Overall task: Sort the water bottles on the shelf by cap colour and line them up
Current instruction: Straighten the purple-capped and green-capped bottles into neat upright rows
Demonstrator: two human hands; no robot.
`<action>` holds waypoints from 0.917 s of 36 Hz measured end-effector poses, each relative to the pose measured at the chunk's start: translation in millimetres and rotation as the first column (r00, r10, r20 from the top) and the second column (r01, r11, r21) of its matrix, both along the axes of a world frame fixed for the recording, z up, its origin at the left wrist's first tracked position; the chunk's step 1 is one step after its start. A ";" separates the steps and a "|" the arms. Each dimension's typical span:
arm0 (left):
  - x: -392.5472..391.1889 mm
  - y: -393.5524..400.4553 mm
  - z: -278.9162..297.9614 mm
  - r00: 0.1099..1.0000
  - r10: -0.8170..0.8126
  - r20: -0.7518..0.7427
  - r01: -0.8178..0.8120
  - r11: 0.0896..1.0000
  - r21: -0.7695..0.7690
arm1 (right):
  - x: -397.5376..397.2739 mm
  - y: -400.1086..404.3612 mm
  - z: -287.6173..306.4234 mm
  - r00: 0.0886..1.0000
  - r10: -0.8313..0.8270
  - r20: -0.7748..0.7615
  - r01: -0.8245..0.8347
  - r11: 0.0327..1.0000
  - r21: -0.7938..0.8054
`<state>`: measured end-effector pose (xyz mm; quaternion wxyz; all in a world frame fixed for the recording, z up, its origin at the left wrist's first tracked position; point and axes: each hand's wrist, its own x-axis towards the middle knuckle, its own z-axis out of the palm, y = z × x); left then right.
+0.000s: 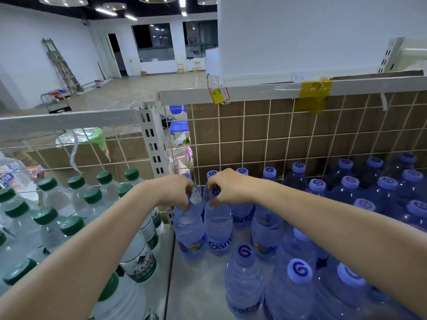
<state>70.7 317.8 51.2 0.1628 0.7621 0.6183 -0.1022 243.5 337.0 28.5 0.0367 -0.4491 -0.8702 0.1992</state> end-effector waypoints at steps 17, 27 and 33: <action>70.9 0.3 14.9 0.957 -0.243 0.157 0.193 0.941 0.277 | 107.6 -2.0 53.4 0.960 -0.273 0.067 0.262 0.955 0.140; 129.6 -3.3 -11.2 0.899 -0.371 0.232 0.351 0.928 0.124 | 170.5 -10.7 38.0 0.797 -0.340 0.499 0.339 0.936 0.095; 143.0 -0.9 -23.3 0.904 -0.371 0.212 0.348 0.927 0.138 | 182.5 -7.9 22.0 0.847 -0.303 0.436 0.314 0.948 0.049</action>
